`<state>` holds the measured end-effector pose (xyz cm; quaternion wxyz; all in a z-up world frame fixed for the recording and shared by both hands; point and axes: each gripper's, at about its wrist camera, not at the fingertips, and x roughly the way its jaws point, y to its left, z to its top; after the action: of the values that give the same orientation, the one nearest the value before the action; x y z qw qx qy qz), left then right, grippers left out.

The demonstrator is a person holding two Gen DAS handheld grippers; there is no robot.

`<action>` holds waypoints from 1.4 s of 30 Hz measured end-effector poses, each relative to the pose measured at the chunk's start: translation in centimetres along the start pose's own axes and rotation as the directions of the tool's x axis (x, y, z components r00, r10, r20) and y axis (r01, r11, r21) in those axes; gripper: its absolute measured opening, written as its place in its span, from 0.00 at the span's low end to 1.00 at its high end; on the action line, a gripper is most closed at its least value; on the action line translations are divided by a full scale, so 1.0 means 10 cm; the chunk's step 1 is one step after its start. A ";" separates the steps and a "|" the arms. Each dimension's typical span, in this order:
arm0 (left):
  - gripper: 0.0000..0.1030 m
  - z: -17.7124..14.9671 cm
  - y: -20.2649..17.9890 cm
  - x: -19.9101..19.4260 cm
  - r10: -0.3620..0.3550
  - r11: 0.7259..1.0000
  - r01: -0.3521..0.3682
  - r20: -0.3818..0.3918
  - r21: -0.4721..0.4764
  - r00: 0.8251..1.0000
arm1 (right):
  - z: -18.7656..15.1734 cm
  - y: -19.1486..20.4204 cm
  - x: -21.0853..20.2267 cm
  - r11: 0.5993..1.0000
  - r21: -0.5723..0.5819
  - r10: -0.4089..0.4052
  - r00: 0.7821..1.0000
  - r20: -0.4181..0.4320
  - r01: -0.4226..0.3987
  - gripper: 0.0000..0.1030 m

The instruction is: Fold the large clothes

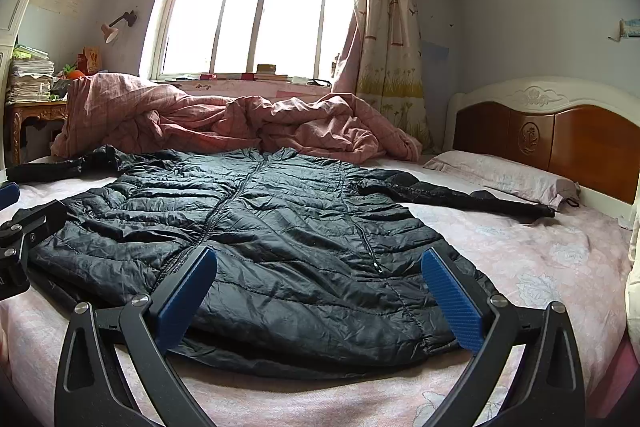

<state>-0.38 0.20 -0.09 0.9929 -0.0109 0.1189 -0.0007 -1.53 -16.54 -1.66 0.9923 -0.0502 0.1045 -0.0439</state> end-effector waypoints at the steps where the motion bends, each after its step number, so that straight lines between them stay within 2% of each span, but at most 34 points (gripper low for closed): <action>1: 1.00 0.00 0.00 0.00 0.001 1.000 -0.001 0.001 -0.001 1.000 | 0.00 0.00 0.00 1.000 -0.002 0.000 1.000 0.001 0.000 1.00; 42: 1.00 -0.02 0.01 0.00 0.003 1.000 -0.003 -0.016 0.000 1.000 | -0.01 -0.01 0.02 1.000 0.002 -0.001 1.000 -0.003 0.001 1.00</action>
<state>-0.44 0.31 -0.31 0.9919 -0.0107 0.1266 0.0005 -1.37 -16.70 -1.79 0.9921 -0.0491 0.1061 -0.0444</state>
